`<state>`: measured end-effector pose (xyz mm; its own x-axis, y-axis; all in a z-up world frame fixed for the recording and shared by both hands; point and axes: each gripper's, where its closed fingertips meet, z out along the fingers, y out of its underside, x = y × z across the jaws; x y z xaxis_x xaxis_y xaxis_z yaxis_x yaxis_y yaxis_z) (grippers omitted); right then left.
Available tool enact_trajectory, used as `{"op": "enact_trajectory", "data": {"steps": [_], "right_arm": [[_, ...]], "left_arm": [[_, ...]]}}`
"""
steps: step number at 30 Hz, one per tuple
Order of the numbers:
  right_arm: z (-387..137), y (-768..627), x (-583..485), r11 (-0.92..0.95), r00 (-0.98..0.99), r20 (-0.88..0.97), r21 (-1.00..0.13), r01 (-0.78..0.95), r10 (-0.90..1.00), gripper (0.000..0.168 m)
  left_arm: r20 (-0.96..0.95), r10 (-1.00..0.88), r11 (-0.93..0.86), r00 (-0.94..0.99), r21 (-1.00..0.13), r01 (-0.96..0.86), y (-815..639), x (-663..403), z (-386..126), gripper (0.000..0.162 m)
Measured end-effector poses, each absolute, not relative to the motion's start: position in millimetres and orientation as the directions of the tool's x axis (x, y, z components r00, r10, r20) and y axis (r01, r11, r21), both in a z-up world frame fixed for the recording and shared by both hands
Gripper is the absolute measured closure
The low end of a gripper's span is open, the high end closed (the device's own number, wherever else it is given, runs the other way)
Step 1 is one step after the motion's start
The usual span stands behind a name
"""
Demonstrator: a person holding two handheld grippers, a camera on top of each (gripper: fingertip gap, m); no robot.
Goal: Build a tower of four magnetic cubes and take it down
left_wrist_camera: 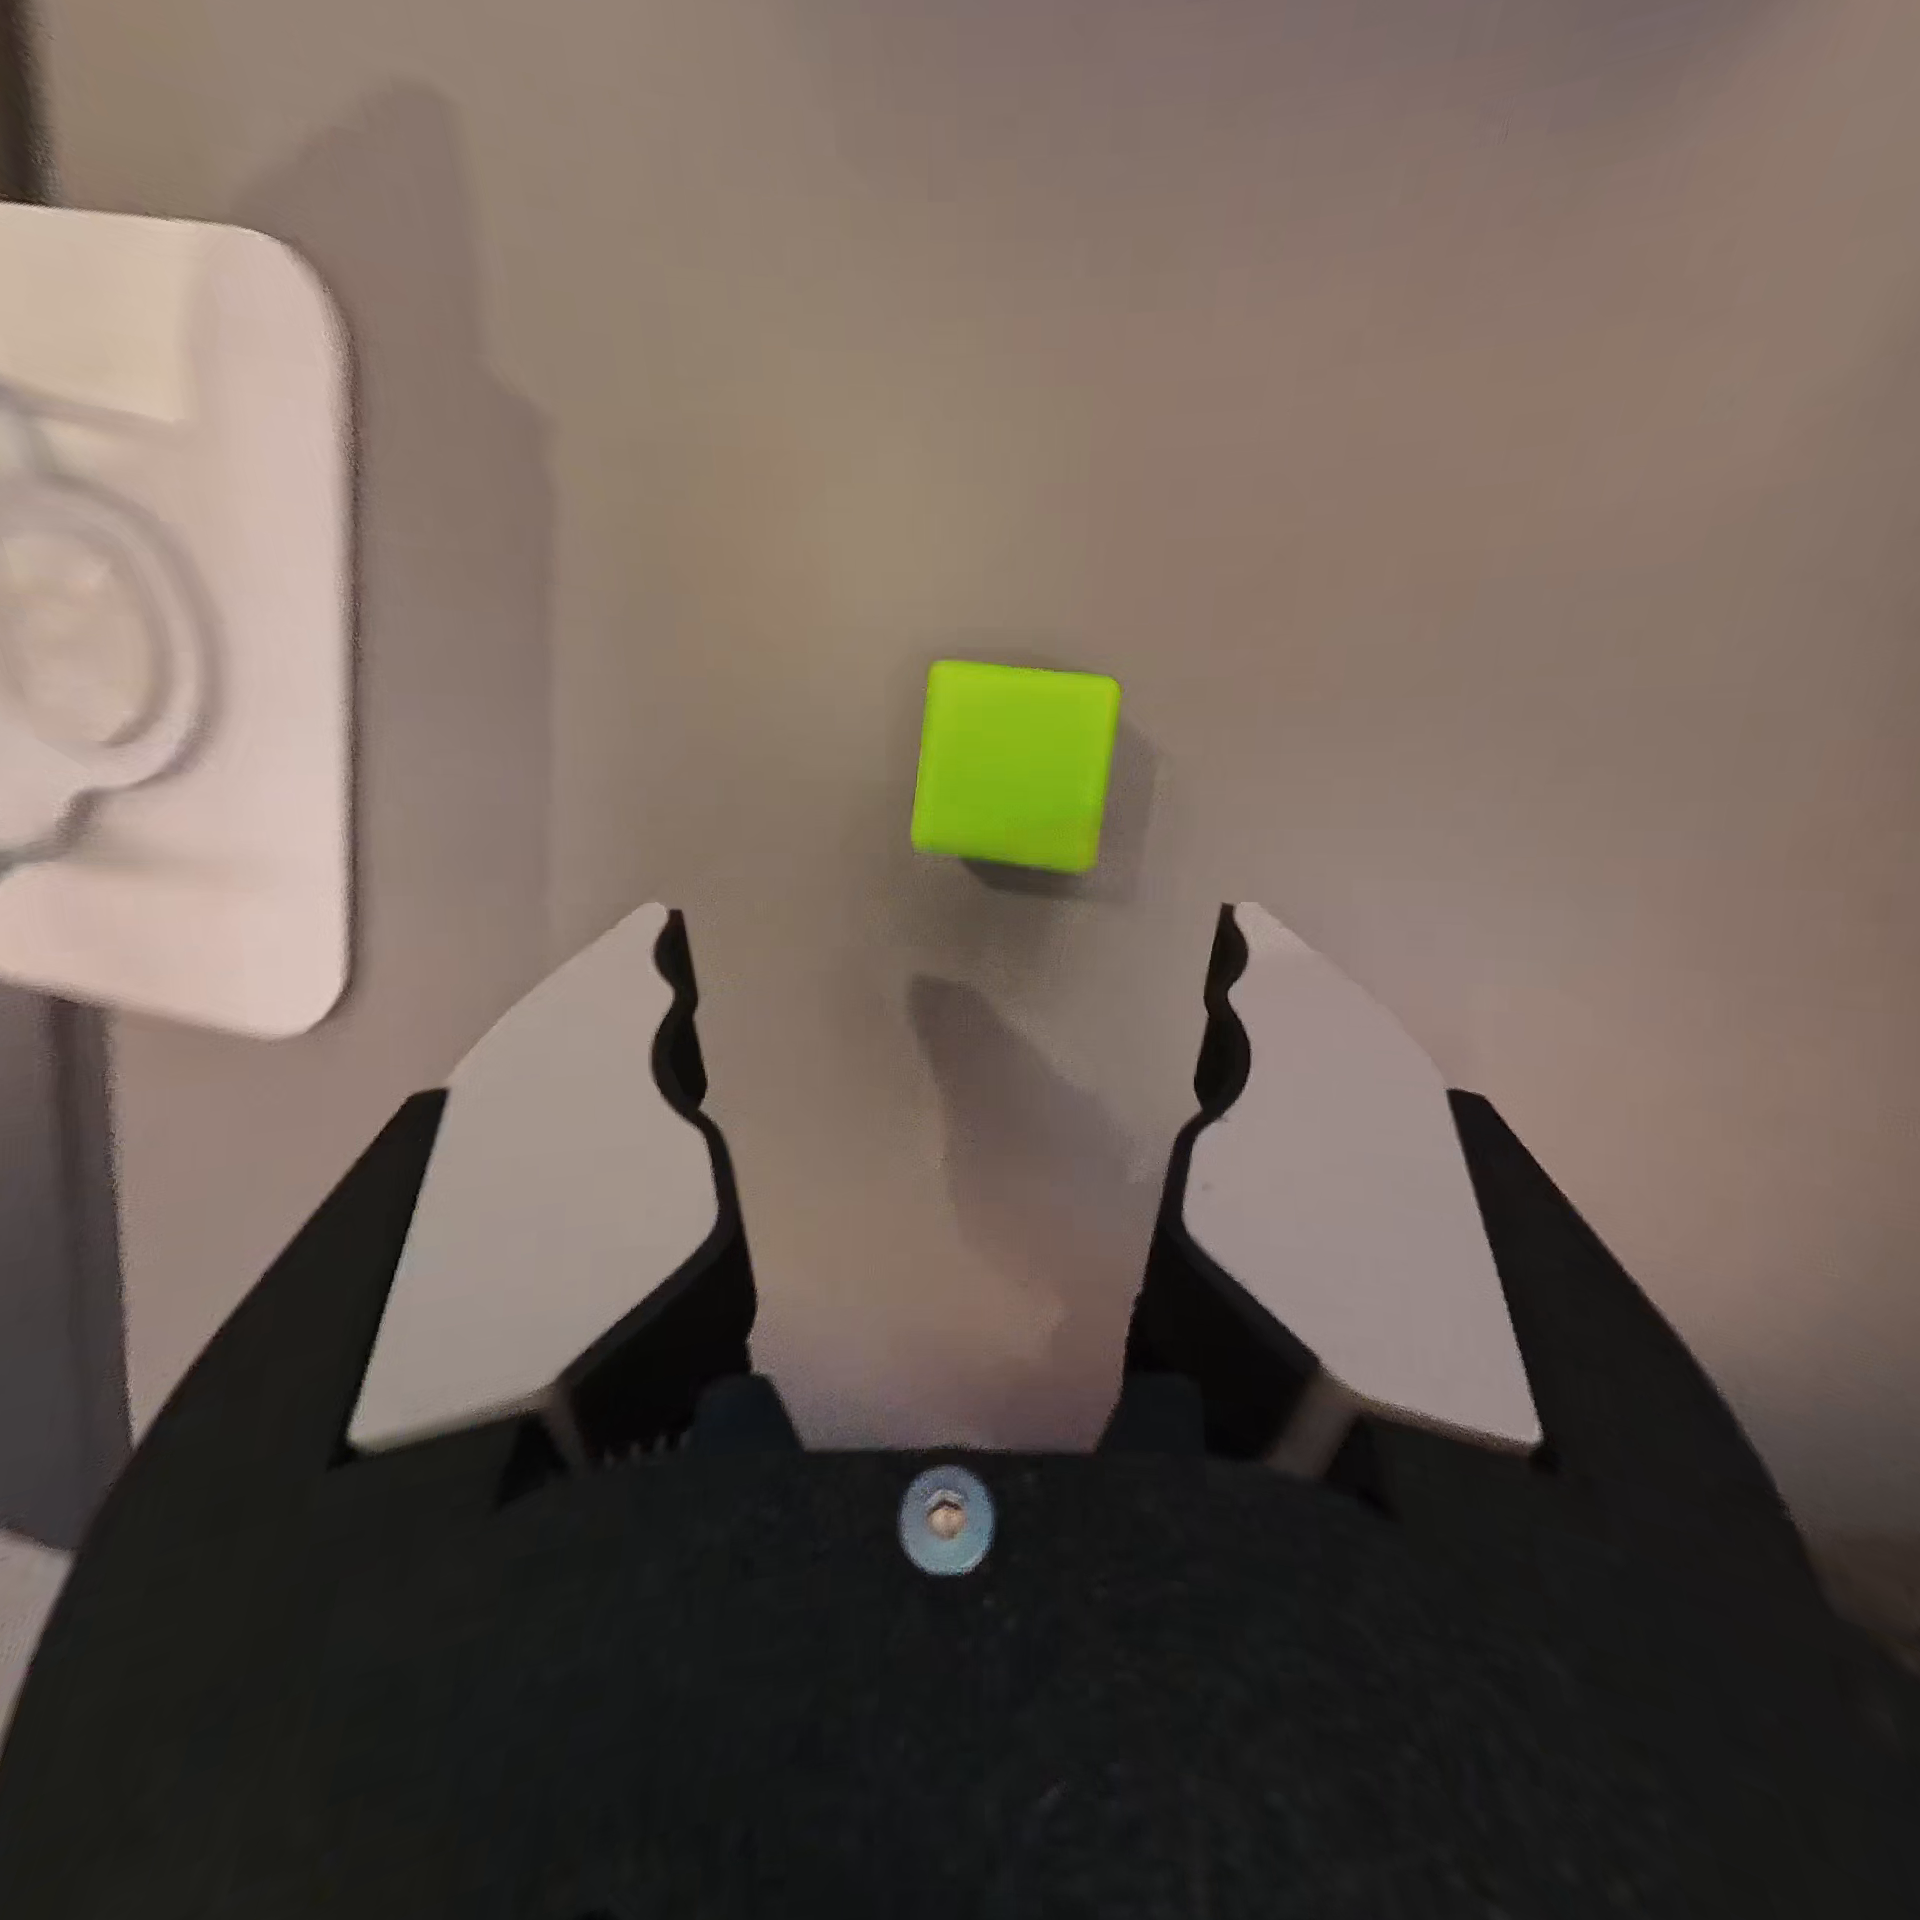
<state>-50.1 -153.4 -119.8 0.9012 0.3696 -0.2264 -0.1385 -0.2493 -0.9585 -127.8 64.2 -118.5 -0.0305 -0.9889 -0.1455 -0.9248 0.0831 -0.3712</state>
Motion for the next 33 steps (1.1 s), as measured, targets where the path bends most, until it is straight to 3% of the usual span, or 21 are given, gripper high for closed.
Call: {"op": "enact_trajectory", "data": {"steps": [2,5,8,11,15,20,22,25,33], "right_arm": [[-119,-153,-50,-0.246,0.902,-0.226,-0.959,-0.140,0.368,0.141],[-120,-153,-51,-0.252,0.899,-0.229,-0.957,-0.140,0.373,0.141],[-121,-154,-54,-0.257,0.895,-0.229,-0.957,-0.135,0.382,0.141],[-122,-154,-57,-0.257,0.895,-0.222,-0.958,-0.126,0.386,0.141],[-123,-153,-60,-0.262,0.895,-0.215,-0.958,-0.116,0.392,0.141],[-125,-153,-60,-0.258,0.902,-0.186,-0.962,-0.087,0.389,0.141],[-126,-152,-59,-0.261,0.903,-0.184,-0.962,-0.084,0.387,0.142],[-127,-152,-59,-0.265,0.904,-0.179,-0.961,-0.077,0.389,0.142],[-128,-152,-60,-0.268,0.903,-0.170,-0.961,-0.063,0.396,0.142]], "left_arm": [[-0.220,-0.974,0.059,0.057,-0.487,-0.871,56,-147,-77,0.073],[-0.295,-0.916,0.001,0.273,-0.681,-0.732,44,-202,-17,0.091],[-0.266,-0.862,-0.093,0.432,-0.754,-0.650,25,-278,8,0.095],[-0.309,-0.768,-0.215,0.561,-0.700,-0.681,22,-358,0,0.094],[-0.416,-0.704,-0.280,0.576,-0.582,-0.763,33,-426,-33,0.098],[-0.249,-0.797,-0.450,0.550,-0.364,-0.816,56,-457,-97,0.095],[-0.265,-0.812,-0.453,0.519,-0.274,-0.848,76,-466,-115,0.086],[-0.250,-0.846,-0.433,0.470,-0.193,-0.881,98,-468,-135,0.089],[-0.103,-0.922,-0.359,0.372,-0.127,-0.925,109,-446,-162,0.098]]}}
